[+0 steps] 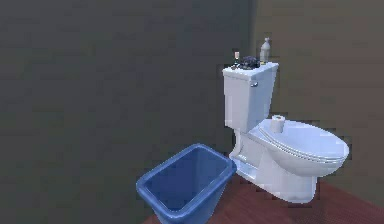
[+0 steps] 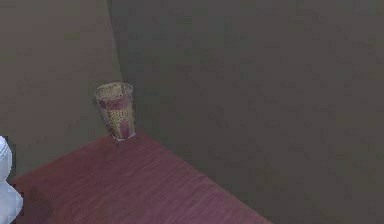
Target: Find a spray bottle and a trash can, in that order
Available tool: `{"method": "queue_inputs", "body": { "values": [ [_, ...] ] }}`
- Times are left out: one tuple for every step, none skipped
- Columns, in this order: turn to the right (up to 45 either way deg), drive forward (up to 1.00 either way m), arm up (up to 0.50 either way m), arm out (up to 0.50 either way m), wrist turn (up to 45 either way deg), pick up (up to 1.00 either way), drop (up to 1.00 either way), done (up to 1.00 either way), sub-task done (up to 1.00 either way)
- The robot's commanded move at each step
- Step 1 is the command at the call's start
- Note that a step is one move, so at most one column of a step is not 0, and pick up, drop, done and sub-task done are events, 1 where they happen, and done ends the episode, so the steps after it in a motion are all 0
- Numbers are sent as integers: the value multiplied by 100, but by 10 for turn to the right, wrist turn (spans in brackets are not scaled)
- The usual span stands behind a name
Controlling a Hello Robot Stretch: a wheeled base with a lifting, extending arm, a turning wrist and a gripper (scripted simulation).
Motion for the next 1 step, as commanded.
{"method": "queue_inputs", "body": {
  "values": [
    [0,0,0,0,0,0,0,100,0]
  ]
}}
